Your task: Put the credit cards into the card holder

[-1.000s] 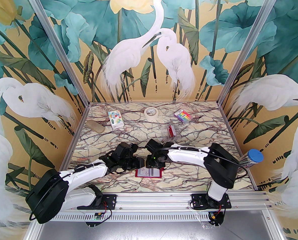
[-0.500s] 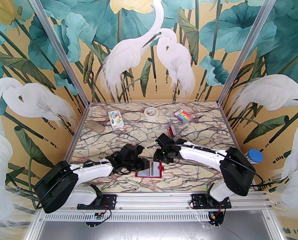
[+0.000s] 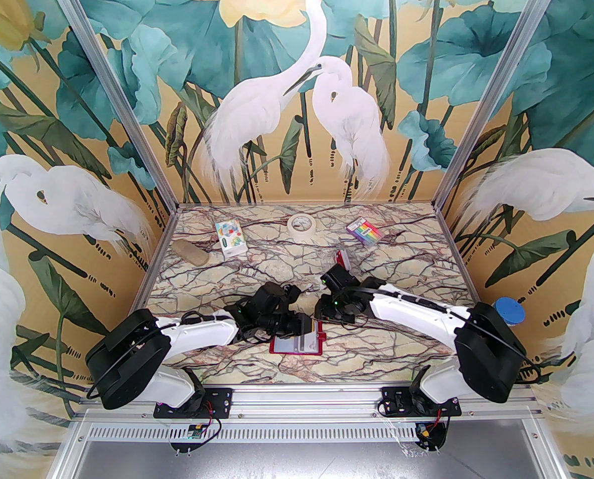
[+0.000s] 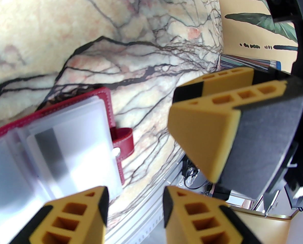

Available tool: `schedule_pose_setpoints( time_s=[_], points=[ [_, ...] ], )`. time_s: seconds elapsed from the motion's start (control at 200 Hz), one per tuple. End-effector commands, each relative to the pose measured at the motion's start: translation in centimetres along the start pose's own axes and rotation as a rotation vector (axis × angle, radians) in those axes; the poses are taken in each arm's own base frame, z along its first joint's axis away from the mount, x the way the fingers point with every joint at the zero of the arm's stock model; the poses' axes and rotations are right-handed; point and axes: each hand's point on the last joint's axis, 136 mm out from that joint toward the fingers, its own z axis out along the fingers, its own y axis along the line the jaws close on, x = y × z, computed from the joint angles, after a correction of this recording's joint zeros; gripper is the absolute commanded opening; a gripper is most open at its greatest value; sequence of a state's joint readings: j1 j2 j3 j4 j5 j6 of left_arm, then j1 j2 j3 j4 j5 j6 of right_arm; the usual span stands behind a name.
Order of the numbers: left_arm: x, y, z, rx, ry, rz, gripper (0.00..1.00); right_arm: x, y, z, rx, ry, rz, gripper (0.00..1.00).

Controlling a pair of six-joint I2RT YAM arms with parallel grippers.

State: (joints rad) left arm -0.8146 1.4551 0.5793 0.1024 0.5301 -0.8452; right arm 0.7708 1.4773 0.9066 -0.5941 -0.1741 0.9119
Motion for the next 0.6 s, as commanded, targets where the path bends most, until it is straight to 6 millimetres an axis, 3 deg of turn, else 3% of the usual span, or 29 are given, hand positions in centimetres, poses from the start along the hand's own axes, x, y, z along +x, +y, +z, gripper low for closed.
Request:
schedule_pose_setpoints(
  time_s=[0.0, 0.215, 0.595],
  points=[
    [-0.5, -0.6, -0.2, -0.006, -0.017, 0.030, 0.41, -0.1, -0.8, -0.4, 0.023, -0.018, -0.014, 0.37],
    [-0.5, 0.4, -0.7, -0.065, -0.038, 0.021, 0.40, 0.3, -1.0, 0.4, 0.037, 0.023, -0.032, 0.38],
    [0.3, 2.3, 0.1, -0.104, -0.008, -0.011, 0.37, 3.1, -2.4, 3.0, 0.069, 0.149, -0.053, 0.40]
  ],
)
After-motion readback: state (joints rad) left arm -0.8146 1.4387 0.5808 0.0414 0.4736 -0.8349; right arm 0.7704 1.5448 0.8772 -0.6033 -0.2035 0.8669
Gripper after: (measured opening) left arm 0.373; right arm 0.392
